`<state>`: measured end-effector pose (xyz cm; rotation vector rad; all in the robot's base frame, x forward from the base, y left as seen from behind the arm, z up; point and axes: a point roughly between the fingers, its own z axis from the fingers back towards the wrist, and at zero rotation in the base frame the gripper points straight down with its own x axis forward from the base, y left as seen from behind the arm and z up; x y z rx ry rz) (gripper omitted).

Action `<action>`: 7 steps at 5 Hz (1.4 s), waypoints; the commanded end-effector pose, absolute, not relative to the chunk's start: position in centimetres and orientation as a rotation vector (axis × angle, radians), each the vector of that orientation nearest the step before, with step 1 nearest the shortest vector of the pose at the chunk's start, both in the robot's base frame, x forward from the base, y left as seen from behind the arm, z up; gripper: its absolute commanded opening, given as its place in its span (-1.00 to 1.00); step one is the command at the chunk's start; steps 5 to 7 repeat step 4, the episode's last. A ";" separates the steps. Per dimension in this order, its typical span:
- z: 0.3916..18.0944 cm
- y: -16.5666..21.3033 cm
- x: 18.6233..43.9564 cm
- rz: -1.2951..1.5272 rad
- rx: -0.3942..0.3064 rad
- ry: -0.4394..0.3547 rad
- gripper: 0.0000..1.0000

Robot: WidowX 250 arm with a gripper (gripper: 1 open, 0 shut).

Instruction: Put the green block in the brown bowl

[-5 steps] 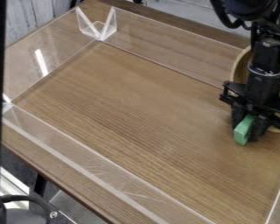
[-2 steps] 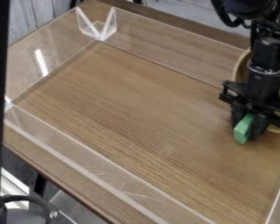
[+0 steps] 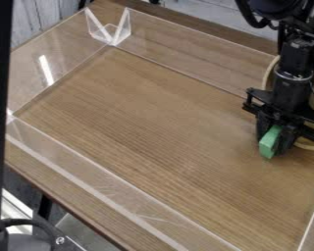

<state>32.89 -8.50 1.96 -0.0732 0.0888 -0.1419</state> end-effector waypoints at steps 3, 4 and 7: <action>2.0 -5.7 33.8 -0.064 -0.044 0.099 -1.00; 2.1 -5.4 33.9 -0.056 -0.039 0.110 -1.00; 2.1 -5.4 33.9 -0.056 -0.039 0.110 -1.00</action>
